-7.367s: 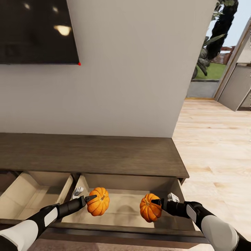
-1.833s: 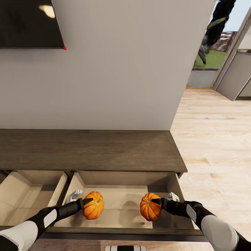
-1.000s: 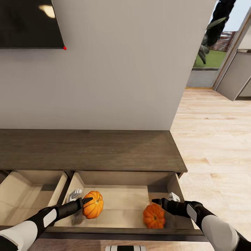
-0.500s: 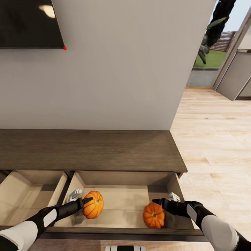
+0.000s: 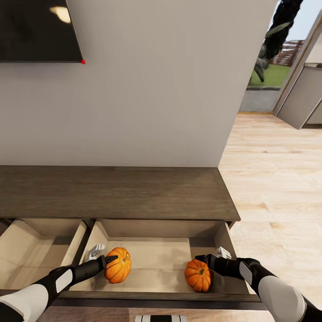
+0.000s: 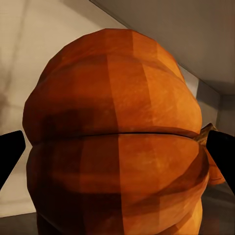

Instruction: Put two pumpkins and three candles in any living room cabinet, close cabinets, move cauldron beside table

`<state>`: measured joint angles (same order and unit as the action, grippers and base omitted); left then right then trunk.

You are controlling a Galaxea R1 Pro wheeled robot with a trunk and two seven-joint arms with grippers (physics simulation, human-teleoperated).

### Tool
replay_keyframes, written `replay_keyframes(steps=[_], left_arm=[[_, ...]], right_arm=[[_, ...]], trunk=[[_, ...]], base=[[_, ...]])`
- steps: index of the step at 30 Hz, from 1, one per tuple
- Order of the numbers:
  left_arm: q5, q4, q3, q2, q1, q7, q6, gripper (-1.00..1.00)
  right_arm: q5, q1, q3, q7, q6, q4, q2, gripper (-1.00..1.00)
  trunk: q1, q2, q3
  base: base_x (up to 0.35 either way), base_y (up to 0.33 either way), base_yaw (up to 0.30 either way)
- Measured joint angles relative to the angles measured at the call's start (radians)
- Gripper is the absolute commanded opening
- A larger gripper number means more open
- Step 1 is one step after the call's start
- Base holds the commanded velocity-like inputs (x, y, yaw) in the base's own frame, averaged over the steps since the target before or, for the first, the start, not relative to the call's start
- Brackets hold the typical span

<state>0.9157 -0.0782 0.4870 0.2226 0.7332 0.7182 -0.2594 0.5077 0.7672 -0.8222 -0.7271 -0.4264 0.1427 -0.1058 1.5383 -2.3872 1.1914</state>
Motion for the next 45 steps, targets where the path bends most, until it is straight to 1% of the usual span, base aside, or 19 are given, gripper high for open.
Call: replay_keyframes(steps=[6,10,14,17,27,28,45], left_arm=[[0.000,0.000,0.000,-0.002,0.000,-0.001,0.000,-1.00],[-0.001,0.002,0.002,-0.024,0.000,-0.004,-0.001,-1.00],[-0.003,0.004,0.003,-0.032,-0.001,-0.006,0.000,-1.00],[-0.004,0.005,0.020,-0.037,-0.001,-0.018,0.001,-1.00],[-0.005,0.005,0.019,-0.037,-0.001,-0.025,0.001,-1.00],[-0.005,0.005,0.019,-0.037,-0.001,-0.025,0.001,1.00],[-0.004,0.005,0.018,-0.038,-0.001,-0.025,0.002,1.00]], right_arm=[[0.000,0.000,0.000,0.000,-0.001,0.000,0.000,1.00],[0.000,0.000,0.000,0.000,-0.002,0.000,0.000,1.00],[0.000,0.000,0.000,0.000,-0.003,0.000,0.000,1.00],[0.000,0.000,0.000,0.000,-0.003,0.000,0.000,1.00],[0.000,0.000,0.000,0.000,-0.003,0.000,0.000,1.00],[0.000,0.000,0.000,0.000,-0.003,0.000,0.000,1.00],[0.000,0.000,0.000,0.000,-0.003,-0.001,-0.001,1.00]], trunk=[[0.000,0.000,0.000],[0.000,0.000,0.000],[0.000,0.000,0.000],[0.000,0.000,0.000],[0.000,0.000,0.000],[0.000,0.000,0.000],[0.000,0.000,0.000]], base=[[0.000,0.000,0.000],[0.000,0.000,0.000],[0.000,0.000,0.000],[0.000,0.000,0.000],[0.000,0.000,0.000],[0.000,0.000,0.000],[0.000,0.000,0.000]])
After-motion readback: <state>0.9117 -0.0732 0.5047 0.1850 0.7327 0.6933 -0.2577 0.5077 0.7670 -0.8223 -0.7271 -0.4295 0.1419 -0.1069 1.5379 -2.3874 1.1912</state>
